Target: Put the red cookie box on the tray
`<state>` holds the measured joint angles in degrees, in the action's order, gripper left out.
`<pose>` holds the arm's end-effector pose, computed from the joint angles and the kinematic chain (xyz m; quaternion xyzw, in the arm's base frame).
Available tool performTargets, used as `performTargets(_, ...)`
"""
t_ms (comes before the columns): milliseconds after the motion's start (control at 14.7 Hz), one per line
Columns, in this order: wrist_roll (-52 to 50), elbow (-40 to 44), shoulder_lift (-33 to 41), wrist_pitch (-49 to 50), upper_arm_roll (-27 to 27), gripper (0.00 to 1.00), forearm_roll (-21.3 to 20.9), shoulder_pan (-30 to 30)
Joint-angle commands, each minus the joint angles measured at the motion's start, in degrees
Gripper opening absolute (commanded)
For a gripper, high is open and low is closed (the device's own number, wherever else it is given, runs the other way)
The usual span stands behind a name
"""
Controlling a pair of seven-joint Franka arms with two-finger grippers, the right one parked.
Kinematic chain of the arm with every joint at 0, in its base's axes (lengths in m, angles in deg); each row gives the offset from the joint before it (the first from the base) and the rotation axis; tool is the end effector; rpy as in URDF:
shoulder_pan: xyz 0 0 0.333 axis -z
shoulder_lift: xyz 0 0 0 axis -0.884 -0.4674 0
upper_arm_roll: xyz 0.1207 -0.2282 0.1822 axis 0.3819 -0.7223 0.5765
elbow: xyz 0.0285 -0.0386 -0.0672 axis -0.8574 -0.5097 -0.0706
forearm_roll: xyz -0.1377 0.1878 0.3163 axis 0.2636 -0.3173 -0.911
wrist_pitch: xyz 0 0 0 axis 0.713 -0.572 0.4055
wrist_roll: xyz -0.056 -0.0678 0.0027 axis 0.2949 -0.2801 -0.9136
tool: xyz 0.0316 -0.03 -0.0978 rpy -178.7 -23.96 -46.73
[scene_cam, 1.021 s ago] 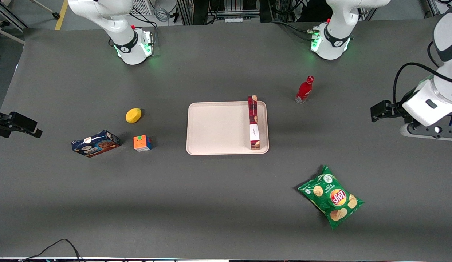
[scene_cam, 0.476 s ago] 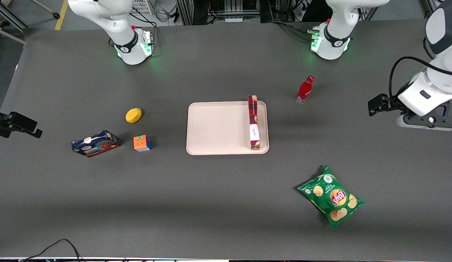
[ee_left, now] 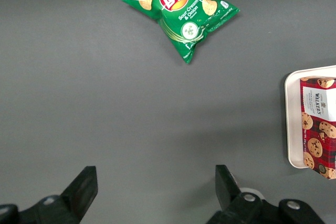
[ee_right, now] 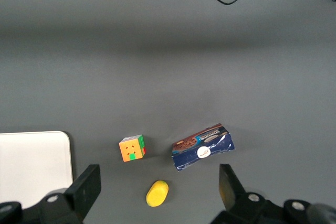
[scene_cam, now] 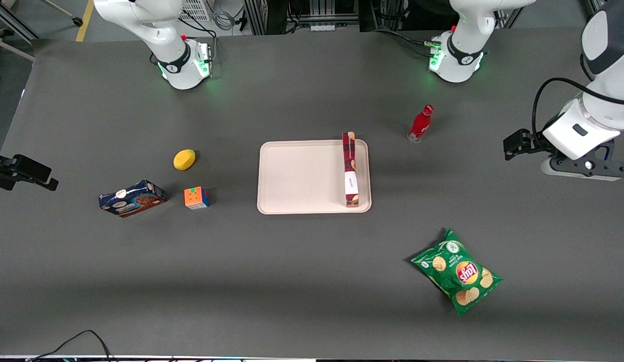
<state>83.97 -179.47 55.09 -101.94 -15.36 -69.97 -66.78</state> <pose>0.5563 -0.0557 0.5519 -0.9980 0.0618 0.0112 0.0040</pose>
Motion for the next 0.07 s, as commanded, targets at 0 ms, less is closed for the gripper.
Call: performTargets(0,0.4,1.2,-0.8,-0.3,-0.6,1.0,0.5,-1.1)
